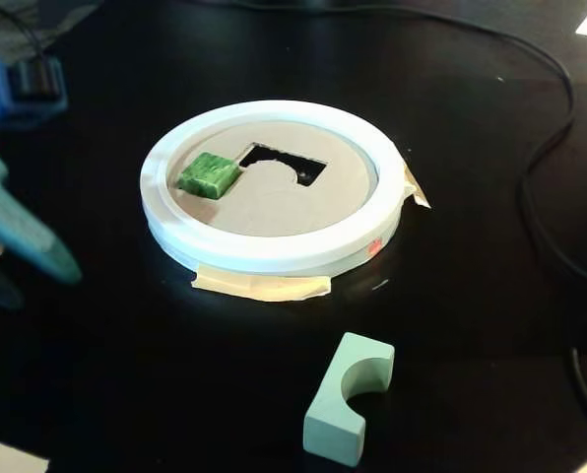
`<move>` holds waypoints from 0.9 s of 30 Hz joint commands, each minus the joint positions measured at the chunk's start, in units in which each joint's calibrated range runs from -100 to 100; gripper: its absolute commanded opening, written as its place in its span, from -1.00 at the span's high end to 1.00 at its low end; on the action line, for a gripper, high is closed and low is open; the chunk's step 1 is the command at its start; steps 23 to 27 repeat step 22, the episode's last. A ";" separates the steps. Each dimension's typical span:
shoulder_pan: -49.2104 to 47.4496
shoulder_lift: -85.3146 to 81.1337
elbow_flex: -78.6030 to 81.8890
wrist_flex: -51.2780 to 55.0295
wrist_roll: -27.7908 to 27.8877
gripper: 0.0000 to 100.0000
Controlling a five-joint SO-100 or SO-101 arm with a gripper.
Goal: Pick up the square block and drop it in corresponding square shaped hole
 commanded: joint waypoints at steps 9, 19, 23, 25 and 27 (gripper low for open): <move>-0.18 -0.62 0.52 -1.76 0.34 -0.55; 1.20 -0.62 0.52 -1.76 0.00 -0.54; 1.20 -0.62 0.52 -1.76 -0.05 -0.54; 1.20 -0.62 0.52 -1.76 -0.05 -0.54; 1.20 -0.62 0.52 -1.76 -0.05 -0.54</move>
